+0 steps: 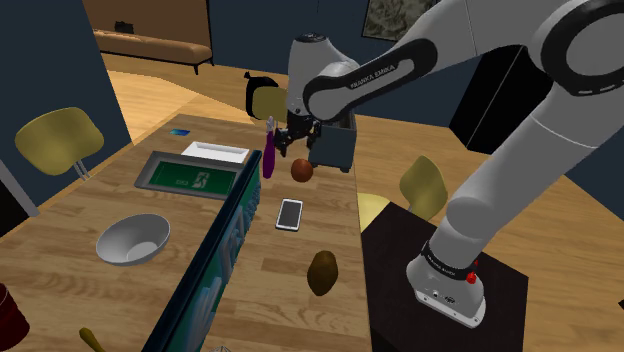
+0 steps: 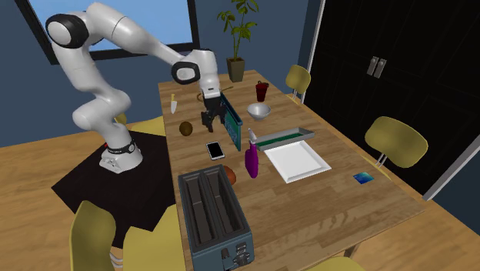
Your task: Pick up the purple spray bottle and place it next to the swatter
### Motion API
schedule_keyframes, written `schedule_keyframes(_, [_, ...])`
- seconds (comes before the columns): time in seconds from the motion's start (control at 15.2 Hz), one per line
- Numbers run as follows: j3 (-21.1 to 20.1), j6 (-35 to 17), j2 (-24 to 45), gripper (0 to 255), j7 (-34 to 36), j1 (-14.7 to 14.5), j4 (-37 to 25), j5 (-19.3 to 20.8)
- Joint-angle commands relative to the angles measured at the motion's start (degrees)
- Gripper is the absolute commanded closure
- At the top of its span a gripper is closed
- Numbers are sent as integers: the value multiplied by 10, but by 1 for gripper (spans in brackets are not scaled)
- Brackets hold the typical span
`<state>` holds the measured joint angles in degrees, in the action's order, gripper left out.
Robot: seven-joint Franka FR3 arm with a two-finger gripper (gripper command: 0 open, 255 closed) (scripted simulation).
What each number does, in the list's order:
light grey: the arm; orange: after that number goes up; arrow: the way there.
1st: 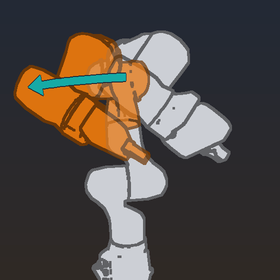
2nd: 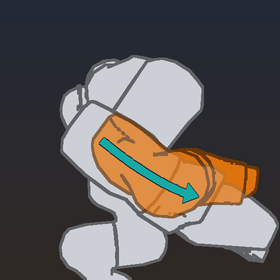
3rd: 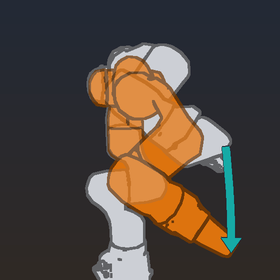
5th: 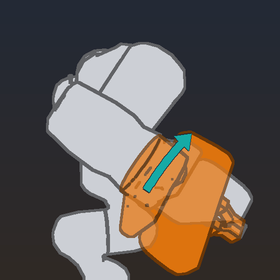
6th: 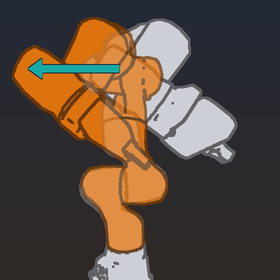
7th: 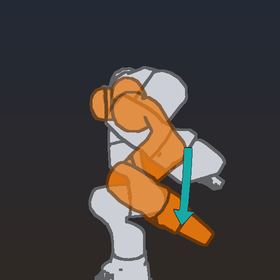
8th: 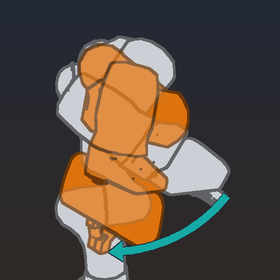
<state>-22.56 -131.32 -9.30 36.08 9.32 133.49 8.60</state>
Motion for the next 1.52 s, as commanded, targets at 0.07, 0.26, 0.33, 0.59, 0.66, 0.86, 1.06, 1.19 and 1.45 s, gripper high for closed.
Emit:
schedule_keyframes(0.07, [-16,-23,74,0,89,13,-48,64])
schedule_keyframes(0.26, [-16,-33,148,0,175,11,-101,133])
schedule_keyframes(0.33, [-13,-34,172,0,202,8,-120,155])
schedule_keyframes(0.59, [12,-29,264,0,293,-17,-206,228])
schedule_keyframes(0.66, [17,-28,278,0,304,-21,-219,236])
schedule_keyframes(0.86, [25,-42,294,0,311,-23,-221,248])
schedule_keyframes(1.06, [32,-56,312,0,319,-24,-223,261])
schedule_keyframes(1.19, [35,-63,321,0,323,-25,-225,267])
schedule_keyframes(1.45, [35,-63,321,0,323,-25,-225,267])
